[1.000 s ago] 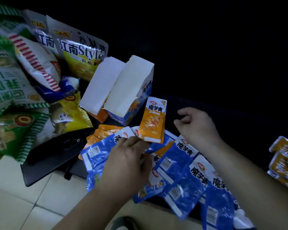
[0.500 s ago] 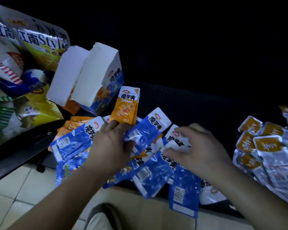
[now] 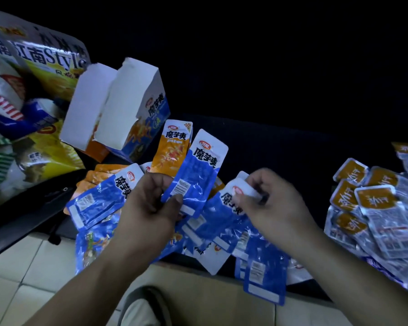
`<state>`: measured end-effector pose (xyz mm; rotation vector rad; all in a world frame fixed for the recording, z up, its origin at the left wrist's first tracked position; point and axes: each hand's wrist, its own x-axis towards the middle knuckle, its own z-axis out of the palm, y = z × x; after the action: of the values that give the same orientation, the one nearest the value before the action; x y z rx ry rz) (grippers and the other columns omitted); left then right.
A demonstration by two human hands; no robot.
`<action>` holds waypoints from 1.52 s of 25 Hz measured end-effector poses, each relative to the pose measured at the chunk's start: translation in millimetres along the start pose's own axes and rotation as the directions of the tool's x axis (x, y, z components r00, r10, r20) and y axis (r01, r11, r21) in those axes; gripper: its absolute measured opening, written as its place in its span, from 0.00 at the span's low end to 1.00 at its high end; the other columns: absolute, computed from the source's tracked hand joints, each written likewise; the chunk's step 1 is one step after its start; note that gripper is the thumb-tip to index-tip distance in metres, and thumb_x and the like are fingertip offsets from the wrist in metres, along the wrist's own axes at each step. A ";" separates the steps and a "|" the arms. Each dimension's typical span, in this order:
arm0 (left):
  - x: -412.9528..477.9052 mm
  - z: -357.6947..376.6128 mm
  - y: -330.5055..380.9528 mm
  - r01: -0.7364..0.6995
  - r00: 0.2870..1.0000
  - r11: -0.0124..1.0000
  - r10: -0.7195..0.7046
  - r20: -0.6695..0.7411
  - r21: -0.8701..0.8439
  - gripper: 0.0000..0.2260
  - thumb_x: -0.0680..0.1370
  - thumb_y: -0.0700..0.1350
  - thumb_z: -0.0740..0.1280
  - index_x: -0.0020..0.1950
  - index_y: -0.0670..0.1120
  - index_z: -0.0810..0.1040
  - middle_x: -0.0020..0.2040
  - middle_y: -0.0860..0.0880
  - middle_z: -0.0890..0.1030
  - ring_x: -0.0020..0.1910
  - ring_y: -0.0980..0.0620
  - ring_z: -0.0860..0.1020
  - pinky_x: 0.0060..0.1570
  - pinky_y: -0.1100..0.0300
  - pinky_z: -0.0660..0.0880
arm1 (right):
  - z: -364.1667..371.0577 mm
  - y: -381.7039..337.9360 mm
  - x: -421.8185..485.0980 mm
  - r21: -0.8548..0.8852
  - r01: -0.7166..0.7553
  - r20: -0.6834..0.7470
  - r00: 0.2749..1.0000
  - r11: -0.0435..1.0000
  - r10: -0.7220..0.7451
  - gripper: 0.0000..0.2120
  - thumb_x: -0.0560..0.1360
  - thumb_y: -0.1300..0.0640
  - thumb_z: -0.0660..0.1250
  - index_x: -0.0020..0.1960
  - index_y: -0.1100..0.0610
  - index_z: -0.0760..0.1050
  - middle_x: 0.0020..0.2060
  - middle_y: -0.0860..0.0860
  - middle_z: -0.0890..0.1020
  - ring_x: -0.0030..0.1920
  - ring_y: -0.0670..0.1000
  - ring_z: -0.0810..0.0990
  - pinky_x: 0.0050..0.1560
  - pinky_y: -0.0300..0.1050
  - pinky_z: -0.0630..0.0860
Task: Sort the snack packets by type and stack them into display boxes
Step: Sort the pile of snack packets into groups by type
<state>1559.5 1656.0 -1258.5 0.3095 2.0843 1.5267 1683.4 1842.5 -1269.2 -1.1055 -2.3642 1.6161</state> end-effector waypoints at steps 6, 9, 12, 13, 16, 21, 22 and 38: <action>-3.4 3.3 1.0 0.051 0.981 0.999 -0.049 0.188 -0.001 0.28 0.82 0.33 0.65 0.76 0.59 0.68 0.51 0.58 0.86 0.46 0.56 0.85 0.45 0.63 0.82 | 3.8 -36.1 26.7 0.479 -0.175 -0.016 0.978 0.860 0.209 0.04 0.80 0.54 0.70 0.49 0.51 0.83 0.44 0.52 0.87 0.44 0.55 0.88 0.45 0.53 0.86; -9.3 16.7 -4.0 0.057 0.970 0.996 -0.071 0.232 0.065 0.34 0.83 0.37 0.65 0.79 0.67 0.57 0.67 0.63 0.80 0.58 0.62 0.82 0.52 0.57 0.82 | 14.5 -39.7 26.5 0.518 -0.200 0.035 0.977 0.832 0.212 0.04 0.81 0.54 0.69 0.54 0.49 0.82 0.45 0.50 0.88 0.44 0.53 0.88 0.44 0.55 0.86; -5.6 19.2 -4.9 -0.019 0.952 0.990 -0.023 0.304 0.137 0.37 0.84 0.39 0.64 0.79 0.70 0.48 0.64 0.75 0.75 0.53 0.70 0.80 0.53 0.63 0.79 | 23.7 -41.6 19.1 0.424 -0.165 0.057 0.986 0.890 0.156 0.12 0.80 0.55 0.71 0.60 0.41 0.78 0.49 0.43 0.87 0.46 0.47 0.87 0.47 0.52 0.86; -4.3 19.4 -2.4 -0.075 0.943 0.976 0.002 0.334 0.206 0.37 0.84 0.40 0.64 0.80 0.70 0.47 0.58 0.73 0.78 0.45 0.68 0.80 0.46 0.66 0.78 | 25.3 -42.2 17.2 0.366 -0.154 0.055 0.988 0.918 0.144 0.16 0.80 0.57 0.70 0.61 0.38 0.76 0.50 0.41 0.86 0.47 0.46 0.87 0.49 0.54 0.85; 4.5 17.7 -4.1 -0.377 0.925 0.766 0.281 0.255 0.522 0.33 0.81 0.52 0.67 0.83 0.59 0.56 0.56 0.59 0.74 0.53 0.55 0.76 0.46 0.64 0.73 | 20.6 -42.2 17.9 0.261 -0.119 0.074 0.992 0.958 0.103 0.29 0.81 0.60 0.68 0.69 0.29 0.67 0.54 0.38 0.85 0.50 0.46 0.86 0.53 0.56 0.85; -6.1 25.0 0.4 -0.080 0.944 0.991 0.042 0.326 0.104 0.32 0.82 0.51 0.68 0.77 0.74 0.55 0.45 0.59 0.80 0.39 0.56 0.72 0.43 0.49 0.81 | 12.5 -36.4 21.2 0.389 -0.122 0.171 0.983 0.913 0.058 0.43 0.80 0.68 0.67 0.73 0.23 0.57 0.59 0.42 0.84 0.56 0.48 0.85 0.56 0.53 0.83; -8.2 26.8 2.9 -0.053 0.951 0.998 0.037 0.306 0.042 0.32 0.82 0.47 0.68 0.77 0.74 0.57 0.46 0.64 0.82 0.41 0.58 0.74 0.45 0.54 0.81 | 13.7 -34.2 22.3 0.412 -0.117 0.155 0.986 0.904 0.057 0.41 0.79 0.70 0.67 0.74 0.28 0.60 0.58 0.43 0.84 0.56 0.49 0.85 0.55 0.53 0.83; 49.5 40.1 12.7 -0.072 0.990 0.995 0.063 0.125 0.065 0.24 0.83 0.44 0.67 0.78 0.58 0.68 0.60 0.58 0.82 0.55 0.60 0.82 0.52 0.54 0.83 | 21.9 -30.5 39.4 0.309 -0.103 -0.077 0.988 0.945 0.133 0.41 0.77 0.63 0.73 0.77 0.32 0.60 0.46 0.44 0.87 0.49 0.44 0.86 0.54 0.49 0.82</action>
<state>1538.5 1716.5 -1269.4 0.4919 2.0521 1.4374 1629.1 1843.0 -1266.1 -1.2451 -1.9369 1.8413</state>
